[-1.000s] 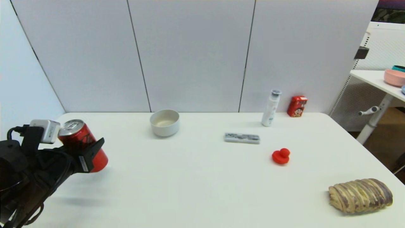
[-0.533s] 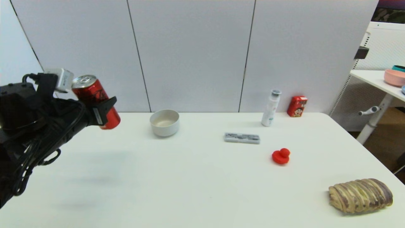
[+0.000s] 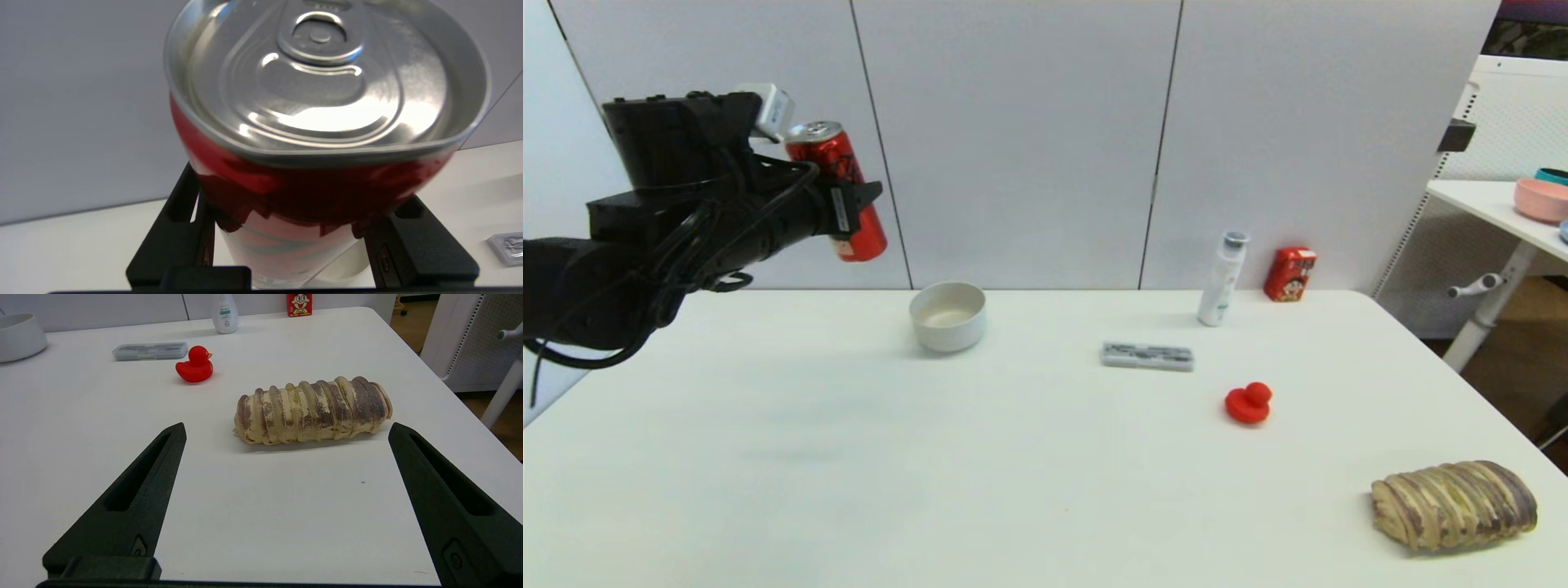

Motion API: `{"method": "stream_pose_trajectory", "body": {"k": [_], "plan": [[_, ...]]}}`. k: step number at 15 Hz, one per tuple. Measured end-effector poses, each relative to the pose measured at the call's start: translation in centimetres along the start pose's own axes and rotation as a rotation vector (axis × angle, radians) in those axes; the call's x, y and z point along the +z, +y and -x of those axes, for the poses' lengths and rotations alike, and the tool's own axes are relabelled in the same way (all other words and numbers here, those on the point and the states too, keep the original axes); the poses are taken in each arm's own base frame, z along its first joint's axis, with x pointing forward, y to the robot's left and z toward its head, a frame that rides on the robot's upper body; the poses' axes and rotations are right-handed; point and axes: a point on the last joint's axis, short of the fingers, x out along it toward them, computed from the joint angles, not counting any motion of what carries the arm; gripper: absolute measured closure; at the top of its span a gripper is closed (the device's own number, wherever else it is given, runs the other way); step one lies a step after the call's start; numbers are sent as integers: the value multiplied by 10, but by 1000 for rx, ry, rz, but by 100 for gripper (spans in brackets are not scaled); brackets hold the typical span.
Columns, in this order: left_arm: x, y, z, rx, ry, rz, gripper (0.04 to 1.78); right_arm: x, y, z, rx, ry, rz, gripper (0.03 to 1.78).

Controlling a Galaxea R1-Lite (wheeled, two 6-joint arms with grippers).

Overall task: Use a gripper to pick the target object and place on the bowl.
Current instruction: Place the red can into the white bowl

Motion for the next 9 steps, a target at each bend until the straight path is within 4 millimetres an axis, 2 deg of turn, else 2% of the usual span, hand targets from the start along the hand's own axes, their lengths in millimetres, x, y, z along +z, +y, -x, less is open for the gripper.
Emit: {"method": "stream_pose_trajectory", "body": {"k": [5,9], "plan": [[11,-3,-38,-58,38,9,84,0,0,0,0,0,0,10],[-2,-18,-59,-98,98,21,84,0,0,0,0,0,0,10]]}}
